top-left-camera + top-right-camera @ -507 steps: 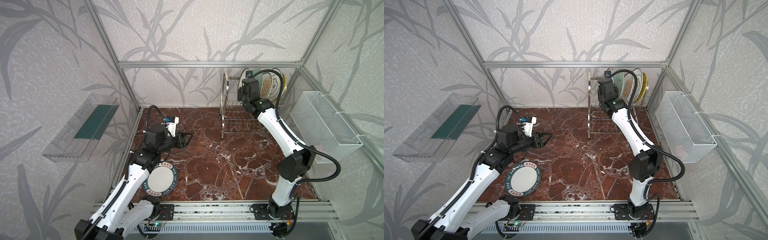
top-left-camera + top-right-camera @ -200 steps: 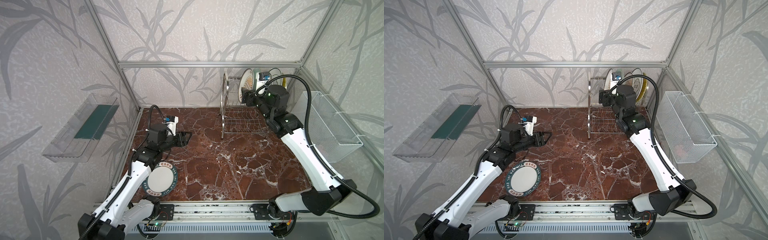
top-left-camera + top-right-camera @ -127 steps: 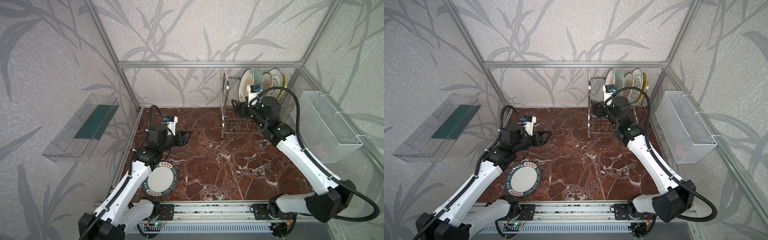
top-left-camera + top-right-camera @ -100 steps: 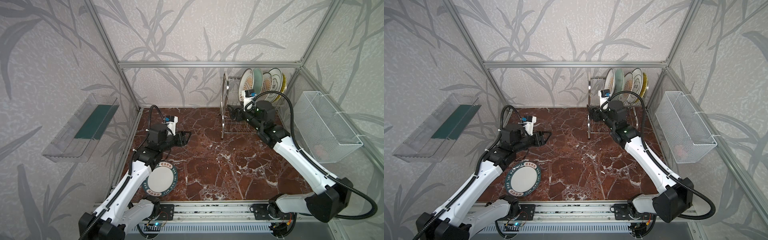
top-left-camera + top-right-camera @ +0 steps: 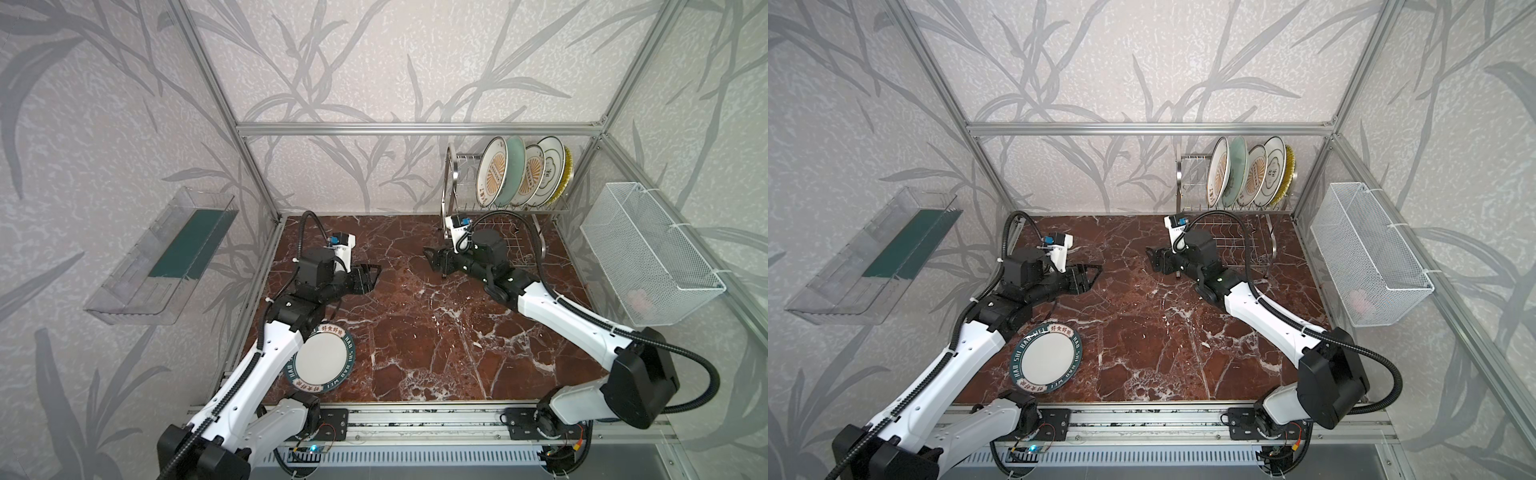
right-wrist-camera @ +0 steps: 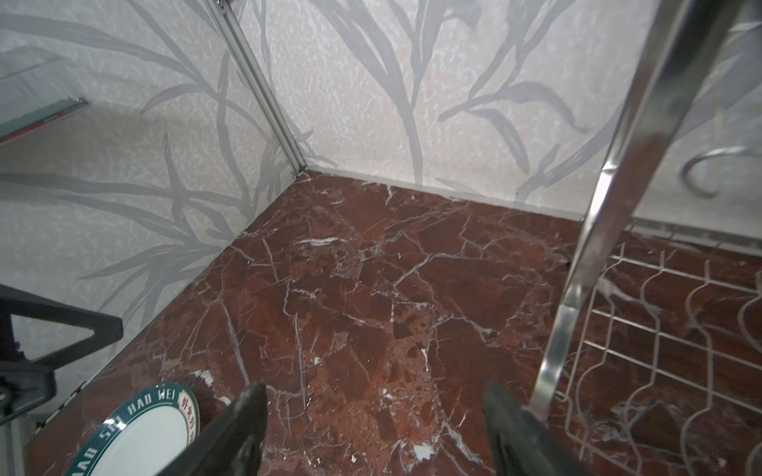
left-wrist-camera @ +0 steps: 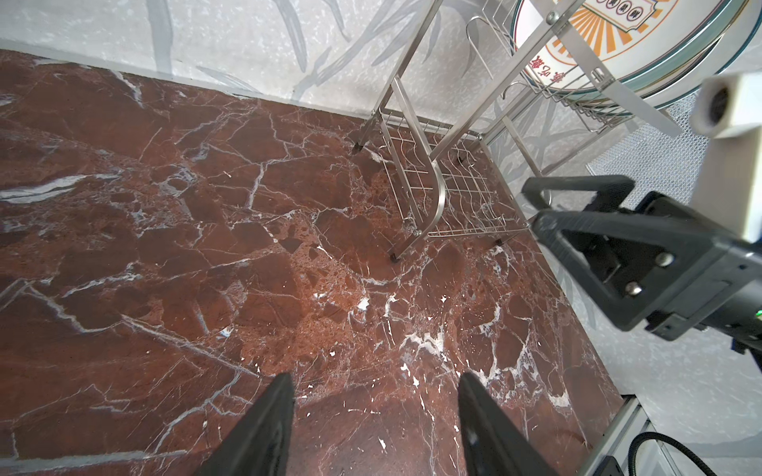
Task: Load plates into a dish rack
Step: Move the plate to the center of the table.
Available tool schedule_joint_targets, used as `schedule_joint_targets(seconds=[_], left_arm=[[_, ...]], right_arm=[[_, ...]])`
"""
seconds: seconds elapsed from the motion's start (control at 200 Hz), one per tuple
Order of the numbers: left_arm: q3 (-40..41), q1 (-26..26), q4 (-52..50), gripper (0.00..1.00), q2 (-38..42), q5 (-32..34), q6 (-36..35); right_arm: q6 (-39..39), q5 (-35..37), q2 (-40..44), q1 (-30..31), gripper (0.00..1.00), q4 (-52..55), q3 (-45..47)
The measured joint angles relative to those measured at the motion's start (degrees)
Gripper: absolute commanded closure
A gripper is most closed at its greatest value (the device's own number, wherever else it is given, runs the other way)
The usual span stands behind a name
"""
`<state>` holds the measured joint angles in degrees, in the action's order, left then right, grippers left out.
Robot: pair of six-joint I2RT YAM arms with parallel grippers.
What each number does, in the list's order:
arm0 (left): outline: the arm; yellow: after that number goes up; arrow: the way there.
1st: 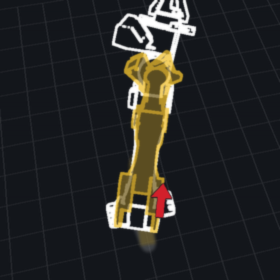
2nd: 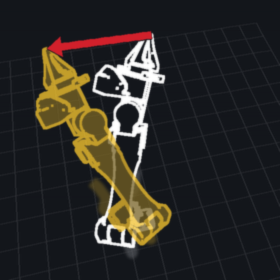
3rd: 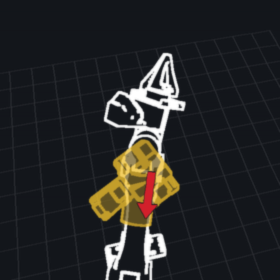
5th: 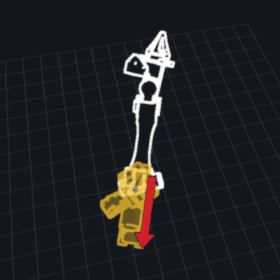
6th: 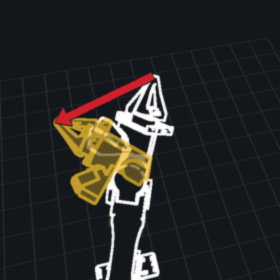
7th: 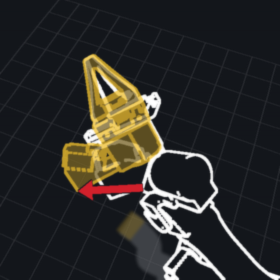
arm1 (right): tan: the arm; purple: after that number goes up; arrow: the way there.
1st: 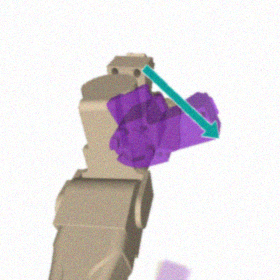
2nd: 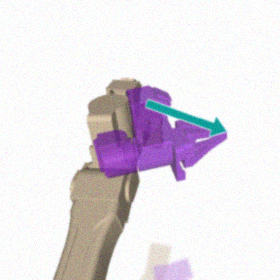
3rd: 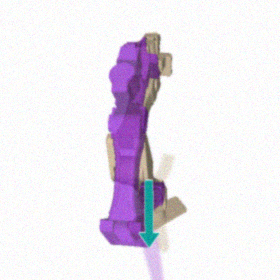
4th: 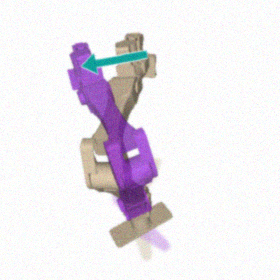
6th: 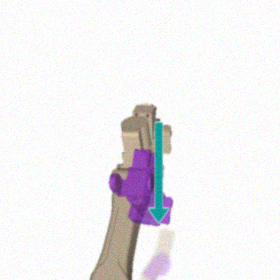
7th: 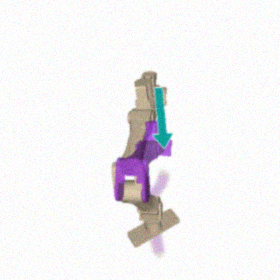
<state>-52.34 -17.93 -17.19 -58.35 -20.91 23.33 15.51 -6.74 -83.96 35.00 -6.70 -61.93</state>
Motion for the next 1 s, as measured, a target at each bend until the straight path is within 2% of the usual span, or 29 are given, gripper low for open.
schedule_joint_targets(seconds=[0.225, 0.79, 0.885, 1.0], left_arm=[[2.03, 0.00, 0.13, 0.39, 0.94, 1.33, 0.94], [11.82, 0.17, -0.42, 0.38, 5.31, 7.82, 6.56], [13.22, 1.66, -0.63, 0.38, 7.48, 9.25, 7.78], [15.34, 5.95, -0.11, 0.39, 9.29, 9.01, 9.90]], right_arm=[[2.60, -1.79, -3.52, 2.36, 0.19, -0.94, 3.48], [4.11, -4.48, -10.67, 8.41, 0.20, -3.39, 3.74], [4.72, -4.76, -12.15, 10.01, 0.20, -3.41, 3.91], [6.23, -5.81, -14.49, 12.09, 0.21, -4.17, 3.98]])
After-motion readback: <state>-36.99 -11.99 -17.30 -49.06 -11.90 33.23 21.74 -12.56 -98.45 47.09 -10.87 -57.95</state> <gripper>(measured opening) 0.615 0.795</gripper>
